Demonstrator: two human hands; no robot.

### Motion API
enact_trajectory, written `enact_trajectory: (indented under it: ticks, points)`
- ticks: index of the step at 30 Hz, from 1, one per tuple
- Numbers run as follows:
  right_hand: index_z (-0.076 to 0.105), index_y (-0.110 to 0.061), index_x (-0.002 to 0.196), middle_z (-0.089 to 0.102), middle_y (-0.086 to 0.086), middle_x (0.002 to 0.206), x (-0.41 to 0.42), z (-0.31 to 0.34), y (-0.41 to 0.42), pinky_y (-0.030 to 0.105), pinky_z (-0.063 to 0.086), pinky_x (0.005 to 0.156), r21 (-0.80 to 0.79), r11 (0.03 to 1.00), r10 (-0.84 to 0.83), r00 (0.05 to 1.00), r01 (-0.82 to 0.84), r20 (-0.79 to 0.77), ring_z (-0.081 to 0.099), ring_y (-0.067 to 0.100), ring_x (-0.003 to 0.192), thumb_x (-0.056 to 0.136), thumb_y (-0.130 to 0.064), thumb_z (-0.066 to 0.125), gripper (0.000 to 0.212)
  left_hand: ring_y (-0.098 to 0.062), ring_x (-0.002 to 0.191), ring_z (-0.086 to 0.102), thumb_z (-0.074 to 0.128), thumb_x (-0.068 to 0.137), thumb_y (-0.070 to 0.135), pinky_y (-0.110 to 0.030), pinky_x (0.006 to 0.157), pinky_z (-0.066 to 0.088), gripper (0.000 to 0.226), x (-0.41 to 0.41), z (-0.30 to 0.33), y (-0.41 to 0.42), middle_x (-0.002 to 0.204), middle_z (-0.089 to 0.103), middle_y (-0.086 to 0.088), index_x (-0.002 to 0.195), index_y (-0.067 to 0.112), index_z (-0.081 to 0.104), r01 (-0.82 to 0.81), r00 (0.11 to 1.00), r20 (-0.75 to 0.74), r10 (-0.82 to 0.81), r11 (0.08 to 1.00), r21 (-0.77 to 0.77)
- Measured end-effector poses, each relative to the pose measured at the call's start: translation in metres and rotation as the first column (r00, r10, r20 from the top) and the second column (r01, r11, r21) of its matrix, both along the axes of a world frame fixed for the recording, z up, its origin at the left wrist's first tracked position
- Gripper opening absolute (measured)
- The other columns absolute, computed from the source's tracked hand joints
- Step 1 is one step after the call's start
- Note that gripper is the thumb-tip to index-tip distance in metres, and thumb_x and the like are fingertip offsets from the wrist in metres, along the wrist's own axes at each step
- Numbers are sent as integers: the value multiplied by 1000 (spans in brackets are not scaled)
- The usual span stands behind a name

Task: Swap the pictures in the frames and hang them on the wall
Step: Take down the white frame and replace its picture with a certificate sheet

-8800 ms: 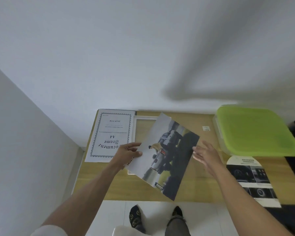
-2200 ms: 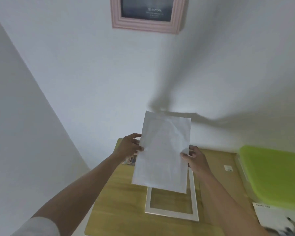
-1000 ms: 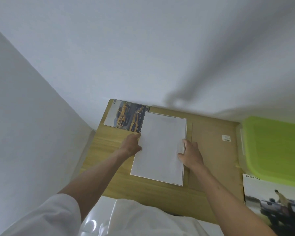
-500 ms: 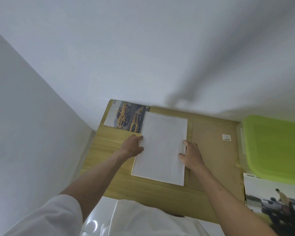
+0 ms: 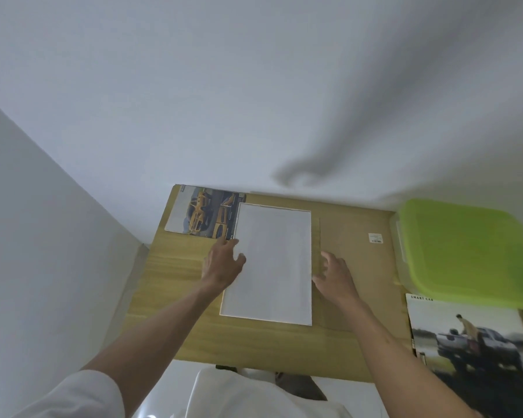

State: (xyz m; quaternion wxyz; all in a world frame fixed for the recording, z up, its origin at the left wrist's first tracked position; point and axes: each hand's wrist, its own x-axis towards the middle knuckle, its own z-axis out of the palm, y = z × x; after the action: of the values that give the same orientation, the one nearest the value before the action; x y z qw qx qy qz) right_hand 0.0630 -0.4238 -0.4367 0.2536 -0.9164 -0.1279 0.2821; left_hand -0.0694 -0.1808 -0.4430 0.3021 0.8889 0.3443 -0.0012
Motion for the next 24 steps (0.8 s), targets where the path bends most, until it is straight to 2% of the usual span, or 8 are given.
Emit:
enact_trajectory:
  ticks: [4, 8, 10, 13, 15, 17, 19, 24]
  points:
    - [32, -20, 151, 37, 8, 144, -1, 8, -35, 34, 45, 99, -56, 994, -95, 994, 98, 55, 52, 24, 124, 91, -24, 60, 66, -19, 93, 63, 60, 92, 32, -40, 81, 56, 44, 21, 12, -42, 120, 58, -3, 133, 17, 56, 120, 989, 98, -112, 990, -71]
    - [36, -18, 147, 38, 14, 141, 11, 12, -81, 36, 43, 97, -173, 975, -124, 987, 139, 98, 44, 30, 129, 90, -26, 56, 61, -21, 101, 63, 62, 91, 34, -38, 93, 53, 47, 52, 20, -101, 125, 57, -5, 135, 19, 55, 263, 965, 45, -260, 944, -200]
    - [39, -17, 143, 42, 16, 137, 20, 12, -104, 38, 44, 96, -218, 962, -145, 984, 164, 102, 43, 33, 129, 91, -25, 56, 55, -23, 108, 61, 63, 89, 33, -35, 97, 50, 52, 68, 19, -130, 131, 54, -8, 138, 18, 53, 270, 958, -17, -287, 917, -294]
    - [34, -15, 147, 39, 17, 139, 31, 12, -132, 42, 43, 99, -263, 949, -165, 985, 174, 56, 40, 35, 132, 92, -27, 54, 60, -24, 112, 60, 64, 85, 29, -27, 90, 49, 63, 89, 17, -167, 139, 48, -10, 143, 13, 46, 152, 969, -118, -217, 900, -409]
    - [29, -13, 151, 36, 18, 145, 36, 8, -146, 44, 40, 104, -273, 950, -148, 988, 151, 31, 36, 35, 136, 93, -28, 52, 64, -26, 107, 61, 63, 86, 28, -31, 88, 51, 63, 99, 16, -186, 133, 50, -9, 141, 7, 44, 66, 969, -185, -162, 897, -438]
    - [26, -12, 153, 33, 17, 151, 39, 3, -154, 44, 36, 110, -260, 956, -140, 990, 137, 10, 33, 34, 140, 94, -27, 52, 66, -26, 99, 59, 62, 86, 28, -33, 84, 52, 52, 106, 17, -201, 119, 50, -6, 131, 4, 48, -11, 966, -233, -108, 890, -456]
    - [26, -12, 154, 32, 18, 152, 42, -3, -158, 44, 36, 110, -244, 959, -146, 989, 144, 13, 32, 34, 141, 95, -27, 54, 67, -28, 101, 59, 61, 84, 29, -39, 87, 55, 47, 110, 15, -212, 118, 50, -7, 123, 5, 50, -82, 963, -267, -47, 888, -453]
    - [30, -18, 151, 36, 18, 149, 48, -10, -159, 43, 39, 104, -137, 952, -280, 959, 272, -40, 32, 36, 137, 90, -27, 58, 68, -30, 107, 54, 65, 76, 23, -46, 88, 55, 47, 117, 4, -222, 121, 50, -8, 118, 6, 52, -275, 946, -287, 150, 839, -469]
